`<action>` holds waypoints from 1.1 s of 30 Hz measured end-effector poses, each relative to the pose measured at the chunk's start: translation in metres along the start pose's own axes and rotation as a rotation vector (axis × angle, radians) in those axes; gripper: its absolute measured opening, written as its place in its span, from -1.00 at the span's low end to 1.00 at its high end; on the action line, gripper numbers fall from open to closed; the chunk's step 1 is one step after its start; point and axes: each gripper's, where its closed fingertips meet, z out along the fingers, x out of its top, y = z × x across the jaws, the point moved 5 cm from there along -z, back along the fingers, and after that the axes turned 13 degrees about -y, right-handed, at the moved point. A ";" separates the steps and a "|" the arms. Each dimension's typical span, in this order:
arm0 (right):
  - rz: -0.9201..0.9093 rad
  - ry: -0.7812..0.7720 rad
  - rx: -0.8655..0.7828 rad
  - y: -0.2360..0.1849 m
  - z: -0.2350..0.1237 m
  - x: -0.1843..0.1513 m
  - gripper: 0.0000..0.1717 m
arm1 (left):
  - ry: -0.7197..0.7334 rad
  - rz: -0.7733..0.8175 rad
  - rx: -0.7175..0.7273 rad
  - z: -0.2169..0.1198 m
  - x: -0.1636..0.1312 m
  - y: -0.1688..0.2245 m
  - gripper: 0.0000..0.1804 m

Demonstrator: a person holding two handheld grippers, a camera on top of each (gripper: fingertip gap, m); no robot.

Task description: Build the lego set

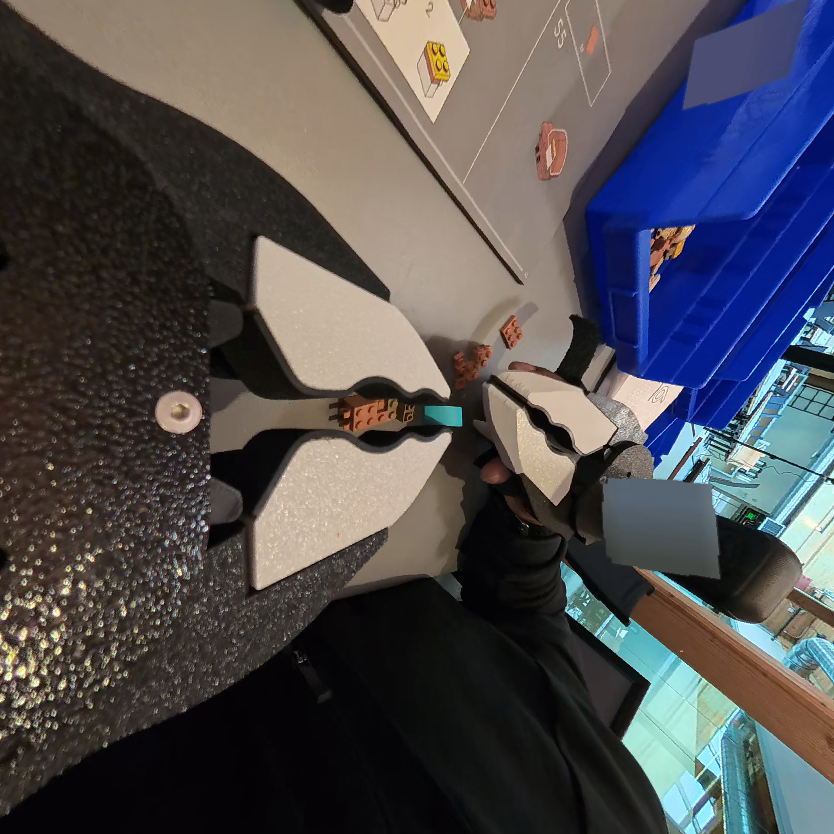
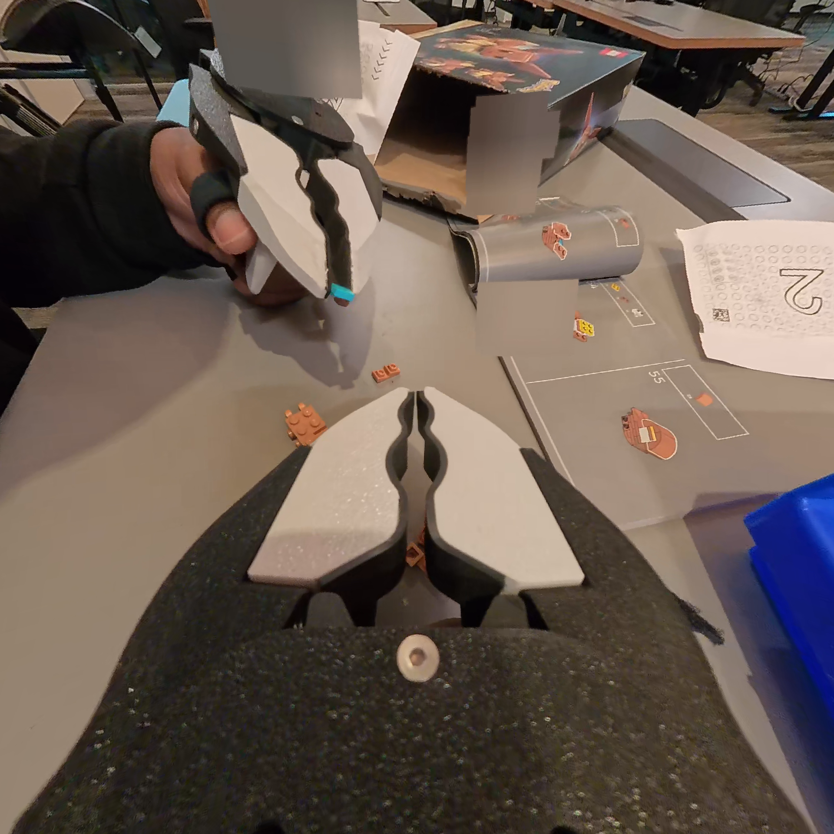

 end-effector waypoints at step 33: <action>-0.005 -0.001 -0.049 0.017 -0.027 0.006 -0.90 | 0.024 -0.007 0.048 -0.006 0.001 -0.005 -0.92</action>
